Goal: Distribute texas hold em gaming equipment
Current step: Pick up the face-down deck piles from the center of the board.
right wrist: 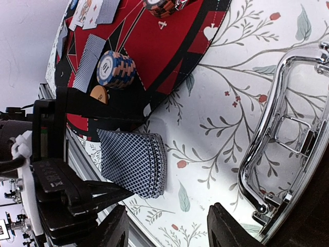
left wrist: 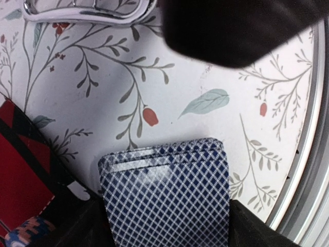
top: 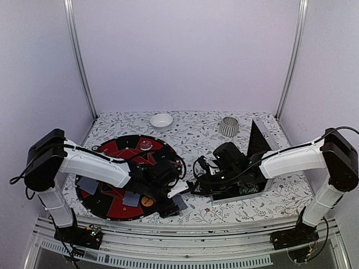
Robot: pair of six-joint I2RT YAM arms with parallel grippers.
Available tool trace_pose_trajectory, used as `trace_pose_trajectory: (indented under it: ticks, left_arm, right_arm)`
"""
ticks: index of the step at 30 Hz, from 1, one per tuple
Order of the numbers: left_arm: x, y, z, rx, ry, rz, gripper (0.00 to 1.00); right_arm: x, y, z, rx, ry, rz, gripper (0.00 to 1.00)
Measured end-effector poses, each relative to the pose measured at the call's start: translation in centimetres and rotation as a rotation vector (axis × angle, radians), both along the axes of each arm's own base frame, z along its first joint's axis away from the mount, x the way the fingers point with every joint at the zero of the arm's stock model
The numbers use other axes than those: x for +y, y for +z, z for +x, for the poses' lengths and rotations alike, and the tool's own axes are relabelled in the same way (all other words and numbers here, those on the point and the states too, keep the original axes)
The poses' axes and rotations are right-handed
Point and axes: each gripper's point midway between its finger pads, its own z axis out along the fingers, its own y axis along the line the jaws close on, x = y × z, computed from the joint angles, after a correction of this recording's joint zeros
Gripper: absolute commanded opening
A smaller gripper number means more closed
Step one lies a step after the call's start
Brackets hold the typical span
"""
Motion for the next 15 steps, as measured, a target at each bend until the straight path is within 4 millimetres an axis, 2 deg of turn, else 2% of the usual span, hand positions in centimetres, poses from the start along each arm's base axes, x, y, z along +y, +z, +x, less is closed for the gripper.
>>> trace_pose_trajectory:
  ticks: [5,7,11,15]
  left_arm:
    - [0.1,0.0,-0.3,0.003,-0.022,-0.007,0.88]
    - [0.1,0.1,-0.4,0.006,-0.025,-0.009,0.85]
    - [0.1,0.0,-0.3,0.003,-0.024,-0.005,0.65]
    - [-0.1,0.2,0.1,-0.005,-0.019,-0.009,0.60]
  right_arm:
    - [-0.3,0.9,0.0,-0.017,-0.008,0.006,0.54]
    - [-0.4,1.1,0.2,-0.026,-0.012,0.007,0.54]
    - [-0.5,1.2,0.3,-0.036,-0.017,0.002,0.55]
    - [-0.7,1.4,0.4,-0.039,-0.021,-0.002,0.57]
